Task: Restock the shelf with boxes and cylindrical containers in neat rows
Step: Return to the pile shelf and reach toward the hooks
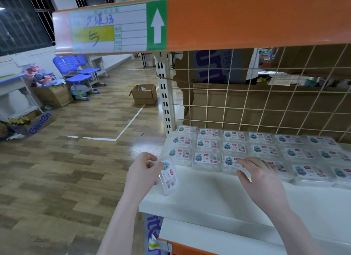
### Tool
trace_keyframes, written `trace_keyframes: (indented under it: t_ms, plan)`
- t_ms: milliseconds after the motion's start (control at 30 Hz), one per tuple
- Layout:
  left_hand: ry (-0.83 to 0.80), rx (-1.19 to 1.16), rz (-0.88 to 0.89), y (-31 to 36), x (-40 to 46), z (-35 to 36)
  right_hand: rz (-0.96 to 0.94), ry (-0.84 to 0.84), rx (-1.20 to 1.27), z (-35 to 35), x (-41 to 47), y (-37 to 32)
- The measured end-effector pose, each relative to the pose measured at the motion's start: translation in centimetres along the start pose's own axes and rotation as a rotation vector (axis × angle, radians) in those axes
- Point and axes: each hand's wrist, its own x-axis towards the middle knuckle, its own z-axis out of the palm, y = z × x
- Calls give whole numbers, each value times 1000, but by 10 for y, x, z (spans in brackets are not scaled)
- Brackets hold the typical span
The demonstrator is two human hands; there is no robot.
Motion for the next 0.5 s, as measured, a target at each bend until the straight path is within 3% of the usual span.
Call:
trace_keyframes:
  t_ms: [167,500]
  plan:
    - [41,65,-80,-28,-11,8,-10,-9,11,2,1,-4]
    - [135,426,36,-42,-27,18,-12,-8,18,4,0,-7]
